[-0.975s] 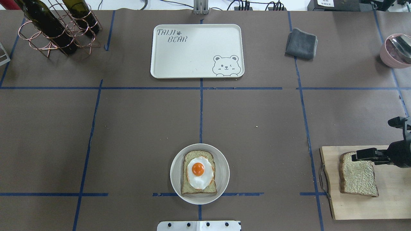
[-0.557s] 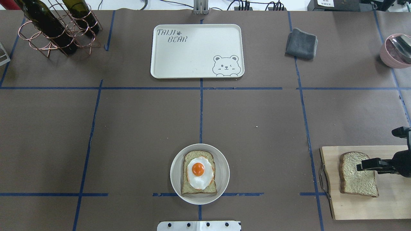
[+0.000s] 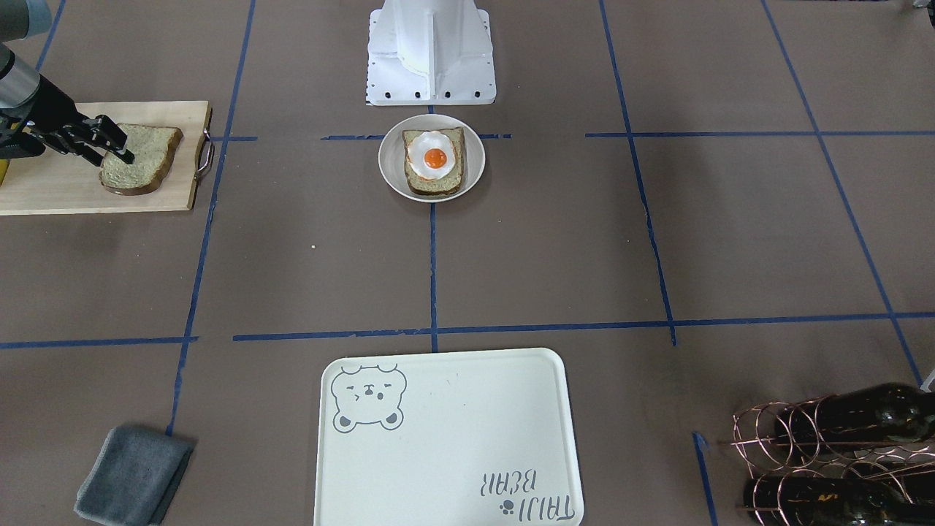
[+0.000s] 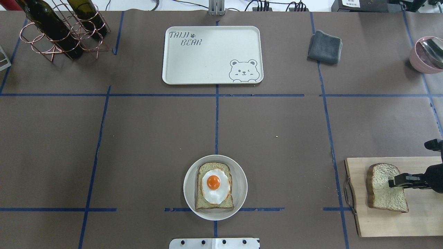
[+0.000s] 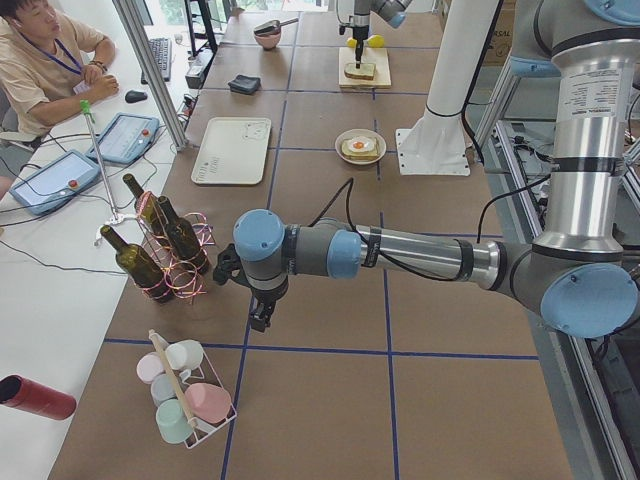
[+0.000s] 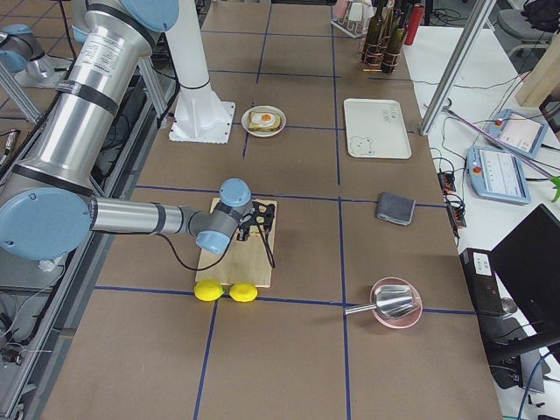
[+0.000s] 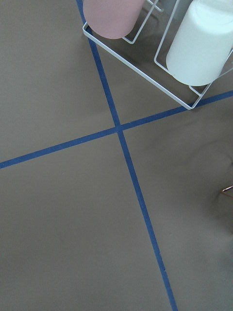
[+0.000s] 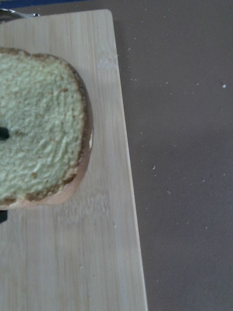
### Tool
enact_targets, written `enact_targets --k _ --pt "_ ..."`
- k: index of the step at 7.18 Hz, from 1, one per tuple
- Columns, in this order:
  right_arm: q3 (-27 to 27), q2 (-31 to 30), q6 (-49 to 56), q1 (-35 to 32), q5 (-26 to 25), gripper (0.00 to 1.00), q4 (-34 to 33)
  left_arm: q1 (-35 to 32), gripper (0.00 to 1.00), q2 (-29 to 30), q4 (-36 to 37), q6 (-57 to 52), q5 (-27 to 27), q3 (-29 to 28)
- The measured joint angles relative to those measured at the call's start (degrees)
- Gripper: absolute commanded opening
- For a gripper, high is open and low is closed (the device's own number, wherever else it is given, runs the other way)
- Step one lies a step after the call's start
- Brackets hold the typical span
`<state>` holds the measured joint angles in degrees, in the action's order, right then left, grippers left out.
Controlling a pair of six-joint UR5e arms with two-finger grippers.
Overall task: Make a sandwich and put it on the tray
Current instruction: 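Lower the right gripper to the bread slice on the wooden board and grasp it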
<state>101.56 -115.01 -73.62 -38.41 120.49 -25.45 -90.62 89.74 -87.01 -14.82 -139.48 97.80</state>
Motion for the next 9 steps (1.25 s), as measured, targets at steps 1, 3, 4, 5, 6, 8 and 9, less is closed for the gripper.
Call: enact_targets --k 1,3,4,5,6,8,9 --pt "0.1 0.0 -0.1 0.0 0.0 0.0 0.1 0.0 1.0 0.0 0.0 0.0 0.0 0.0" --pt "0.5 0.1 -0.1 0.0 0.0 0.0 0.2 0.0 1.0 0.1 0.0 0.0 0.0 0.1" --pt "0.6 0.2 -0.1 -0.1 0.0 0.0 0.2 0.0 1.0 0.1 0.0 0.0 0.0 0.2" --pt "0.6 0.2 -0.1 -0.1 -0.1 0.0 0.2 0.0 1.0 0.1 0.0 0.0 0.0 0.2" --pt "0.6 0.2 -0.1 -0.1 -0.1 0.0 0.2 0.0 1.0 0.1 0.0 0.0 0.0 0.3" --pt "0.6 0.2 -0.1 -0.1 0.0 0.0 0.6 0.0 1.0 0.1 -0.1 0.0 0.0 0.3" --pt "0.6 0.1 -0.1 -0.1 0.0 0.0 1.5 0.0 1.0 0.1 -0.1 0.0 0.0 0.3"
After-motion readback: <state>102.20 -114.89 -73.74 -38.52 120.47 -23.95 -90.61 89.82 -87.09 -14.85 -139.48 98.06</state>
